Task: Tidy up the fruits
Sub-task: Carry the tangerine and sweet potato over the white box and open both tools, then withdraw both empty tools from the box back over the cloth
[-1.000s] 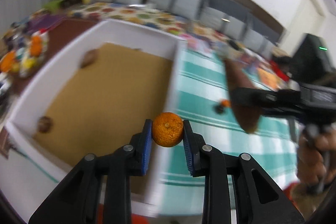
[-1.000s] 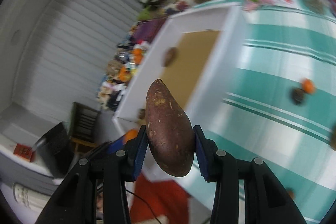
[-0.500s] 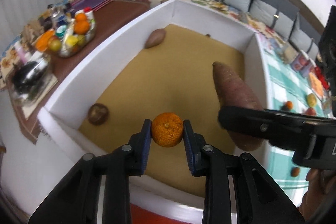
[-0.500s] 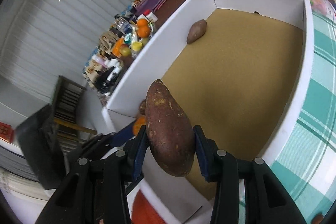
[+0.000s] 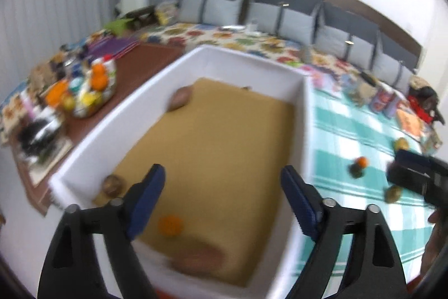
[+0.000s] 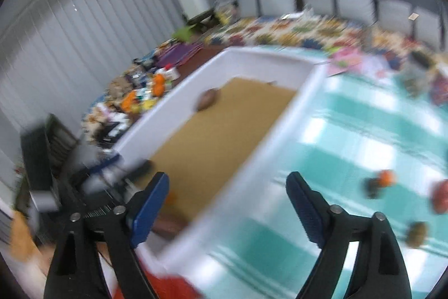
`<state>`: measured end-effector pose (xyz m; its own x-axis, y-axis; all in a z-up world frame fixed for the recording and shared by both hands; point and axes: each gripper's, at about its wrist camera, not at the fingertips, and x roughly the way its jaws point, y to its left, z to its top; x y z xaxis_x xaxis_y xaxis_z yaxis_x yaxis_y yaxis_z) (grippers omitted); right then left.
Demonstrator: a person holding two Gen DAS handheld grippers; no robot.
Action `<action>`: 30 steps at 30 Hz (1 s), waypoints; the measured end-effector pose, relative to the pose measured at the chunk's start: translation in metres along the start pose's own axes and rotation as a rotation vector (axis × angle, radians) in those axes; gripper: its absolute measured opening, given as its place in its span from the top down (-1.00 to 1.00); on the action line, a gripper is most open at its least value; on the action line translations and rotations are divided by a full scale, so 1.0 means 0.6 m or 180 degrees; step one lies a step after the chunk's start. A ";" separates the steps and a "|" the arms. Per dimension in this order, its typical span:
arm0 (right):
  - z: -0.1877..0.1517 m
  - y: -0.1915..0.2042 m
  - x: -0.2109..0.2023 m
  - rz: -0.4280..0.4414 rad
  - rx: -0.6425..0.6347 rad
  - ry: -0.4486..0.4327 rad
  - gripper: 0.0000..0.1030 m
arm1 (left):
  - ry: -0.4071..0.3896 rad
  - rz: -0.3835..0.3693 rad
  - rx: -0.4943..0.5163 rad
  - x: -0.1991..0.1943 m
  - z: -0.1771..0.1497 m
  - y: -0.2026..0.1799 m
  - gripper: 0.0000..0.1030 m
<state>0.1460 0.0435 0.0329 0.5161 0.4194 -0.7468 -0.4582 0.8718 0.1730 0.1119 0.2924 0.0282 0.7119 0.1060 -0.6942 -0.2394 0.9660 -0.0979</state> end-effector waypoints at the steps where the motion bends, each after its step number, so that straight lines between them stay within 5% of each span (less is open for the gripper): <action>1: -0.021 -0.022 -0.017 -0.0164 -0.0043 -0.0034 -0.85 | -0.0017 -0.0095 0.0054 0.005 0.002 -0.022 -0.69; 5: -0.152 -0.157 -0.086 -0.0918 0.0035 -0.0084 -0.88 | 0.0013 -0.0141 0.0305 0.042 0.005 -0.090 -0.69; 9: -0.292 -0.300 -0.133 -0.1678 0.0406 0.0025 -0.88 | 0.0229 0.0124 0.0591 0.106 -0.009 -0.141 -0.69; 13: -0.389 -0.394 -0.163 -0.2212 0.0740 0.0092 -0.88 | 0.0551 0.0096 0.0399 0.154 -0.037 -0.147 -0.69; 20: -0.409 -0.470 -0.167 -0.2264 0.1060 0.0061 -0.88 | 0.0569 0.0251 0.0440 0.150 -0.050 -0.161 -0.69; 30: -0.424 -0.491 -0.160 -0.2165 0.1199 0.0068 -0.90 | 0.0551 0.0413 0.0338 0.132 -0.073 -0.187 -0.69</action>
<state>0.0475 -0.3179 -0.1099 0.5797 -0.2402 -0.7786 0.2331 0.9645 -0.1240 0.1664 0.1821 -0.0469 0.5536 0.1977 -0.8090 -0.2442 0.9672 0.0693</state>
